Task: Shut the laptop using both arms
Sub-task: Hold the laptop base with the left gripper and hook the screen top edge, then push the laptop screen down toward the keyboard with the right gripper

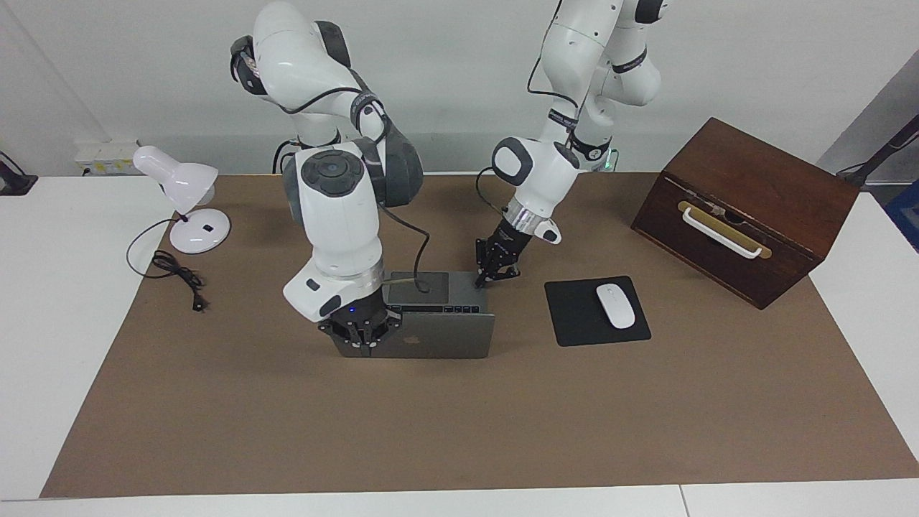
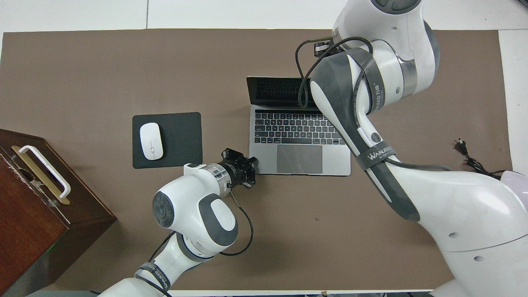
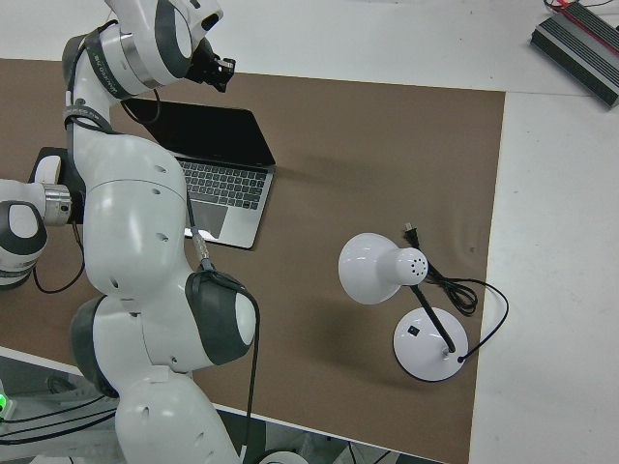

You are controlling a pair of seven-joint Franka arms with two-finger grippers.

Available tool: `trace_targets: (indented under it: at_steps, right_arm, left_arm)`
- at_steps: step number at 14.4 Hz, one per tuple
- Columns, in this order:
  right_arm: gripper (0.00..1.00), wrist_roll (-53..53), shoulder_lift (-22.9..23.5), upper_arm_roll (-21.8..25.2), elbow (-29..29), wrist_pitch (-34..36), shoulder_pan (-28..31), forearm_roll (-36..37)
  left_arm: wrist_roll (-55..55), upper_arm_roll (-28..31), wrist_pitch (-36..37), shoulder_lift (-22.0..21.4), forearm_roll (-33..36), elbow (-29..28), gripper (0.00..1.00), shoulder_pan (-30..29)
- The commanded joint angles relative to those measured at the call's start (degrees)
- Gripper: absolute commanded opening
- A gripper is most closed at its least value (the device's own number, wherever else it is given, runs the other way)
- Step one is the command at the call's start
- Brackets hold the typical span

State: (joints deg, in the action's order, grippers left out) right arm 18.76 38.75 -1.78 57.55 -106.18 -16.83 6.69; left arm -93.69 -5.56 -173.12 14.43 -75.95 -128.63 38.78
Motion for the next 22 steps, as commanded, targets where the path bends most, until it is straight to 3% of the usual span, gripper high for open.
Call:
trace_targets:
  at_steps: [1, 8, 18, 22]
  right_arm:
    - [0.00, 1.19, -1.05, -0.59, 2.39, -1.48, 0.49, -1.07]
    - [0.00, 0.93, -2.63, -0.68, 5.29, -0.52, 1.19, -3.96]
    - [0.00, 0.22, -4.30, -0.86, 7.05, 8.79, 3.03, -10.73]
    - [0.00, 0.13, -6.14, -0.86, 11.17, 9.15, 4.35, -14.07]
  left_arm:
    - [0.08, 0.55, -2.48, 2.53, -1.57, 1.02, 0.00, 2.61]
    - [0.08, 0.64, -3.89, 3.50, -2.19, 1.02, 0.00, 3.84]
    - [0.08, 0.55, -3.98, 3.67, -2.28, 0.93, 0.00, 3.93]
    - [0.08, 0.64, -3.98, 3.67, -2.37, 0.84, 0.00, 3.93]
